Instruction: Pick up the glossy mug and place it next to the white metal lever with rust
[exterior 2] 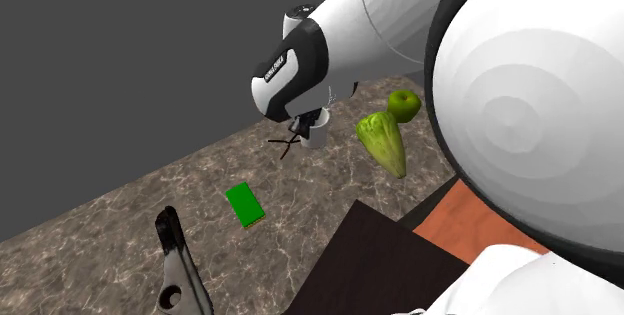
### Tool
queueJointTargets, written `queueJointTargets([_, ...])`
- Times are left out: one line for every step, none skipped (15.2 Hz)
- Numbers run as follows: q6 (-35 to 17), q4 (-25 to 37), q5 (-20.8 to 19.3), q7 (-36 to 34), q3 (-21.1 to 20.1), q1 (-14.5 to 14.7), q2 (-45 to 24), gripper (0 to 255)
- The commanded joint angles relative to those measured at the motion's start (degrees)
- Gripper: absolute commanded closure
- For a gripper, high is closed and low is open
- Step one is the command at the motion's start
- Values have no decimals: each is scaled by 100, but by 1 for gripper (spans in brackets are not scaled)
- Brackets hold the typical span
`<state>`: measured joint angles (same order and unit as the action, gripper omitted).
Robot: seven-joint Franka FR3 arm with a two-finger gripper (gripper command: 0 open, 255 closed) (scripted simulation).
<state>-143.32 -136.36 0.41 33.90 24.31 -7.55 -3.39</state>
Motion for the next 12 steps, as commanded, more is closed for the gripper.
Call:
queueJointTargets([151, 22, -94, -56, 15, 3, 140, 255])
queueJointTargets([230, 44, -134, -83, 18, 5, 203, 255])
queueJointTargets([309, 67, -172, -109, 20, 7, 264, 255])
queueJointTargets([371, 85, -200, -129, 20, 7, 311, 255])
queueJointTargets([364, 135, -176, -257, -53, 79, 247, 255])
queueJointTargets([360, 191, -151, -383, -124, 151, 178, 255])
queueJointTargets([358, 253, -126, -506, -193, 222, 106, 255])
queueJointTargets([358, 323, -100, -628, -262, 292, 29, 255])
queueJointTargets([361, 399, -74, -747, -328, 362, -52, 255])
queueJointTargets([366, 481, -49, -865, -394, 431, -136, 255])
queueJointTargets([375, 570, -24, -981, -457, 498, -225, 255])
queueJointTargets([386, 666, 1, -1095, -519, 565, -317, 255])
